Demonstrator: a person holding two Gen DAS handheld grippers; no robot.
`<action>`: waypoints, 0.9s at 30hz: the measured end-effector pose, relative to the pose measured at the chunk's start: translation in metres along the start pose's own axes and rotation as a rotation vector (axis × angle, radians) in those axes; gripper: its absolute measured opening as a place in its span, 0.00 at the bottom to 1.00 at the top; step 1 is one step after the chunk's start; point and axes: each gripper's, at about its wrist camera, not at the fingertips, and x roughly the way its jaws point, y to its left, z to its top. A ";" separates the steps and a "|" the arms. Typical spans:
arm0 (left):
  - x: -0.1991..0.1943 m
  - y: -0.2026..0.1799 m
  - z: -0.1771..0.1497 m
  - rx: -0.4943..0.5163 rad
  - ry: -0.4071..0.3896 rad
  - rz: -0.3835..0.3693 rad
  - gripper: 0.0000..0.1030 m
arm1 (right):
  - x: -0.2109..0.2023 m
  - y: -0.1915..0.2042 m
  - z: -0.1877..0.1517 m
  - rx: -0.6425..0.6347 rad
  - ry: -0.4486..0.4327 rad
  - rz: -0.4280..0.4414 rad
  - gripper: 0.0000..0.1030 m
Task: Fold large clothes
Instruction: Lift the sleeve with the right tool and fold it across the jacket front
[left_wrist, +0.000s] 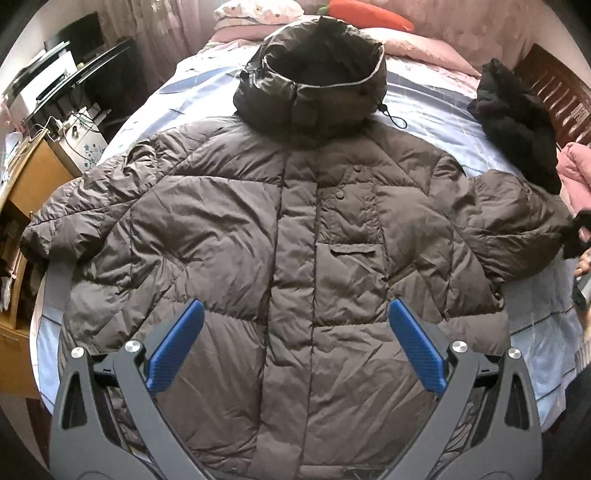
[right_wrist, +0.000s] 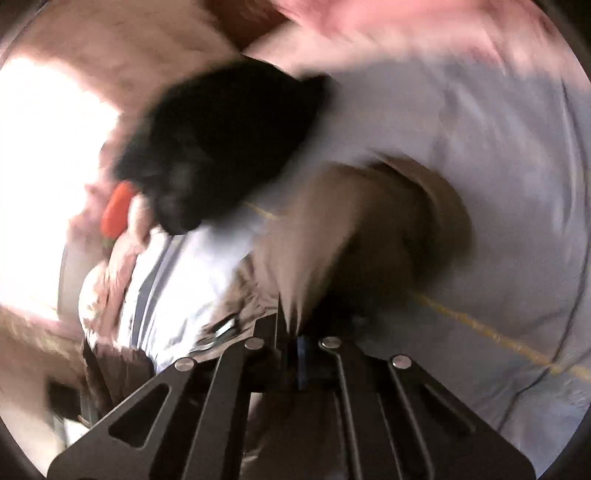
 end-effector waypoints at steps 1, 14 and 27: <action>-0.003 0.003 0.000 -0.006 -0.005 -0.001 0.98 | -0.014 0.024 -0.003 -0.055 -0.009 0.072 0.03; -0.062 0.077 0.005 -0.202 -0.084 0.107 0.98 | -0.073 0.305 -0.248 -0.661 0.472 0.693 0.03; -0.092 0.163 -0.004 -0.374 -0.118 0.173 0.98 | 0.076 0.262 -0.450 -0.845 0.793 0.331 0.38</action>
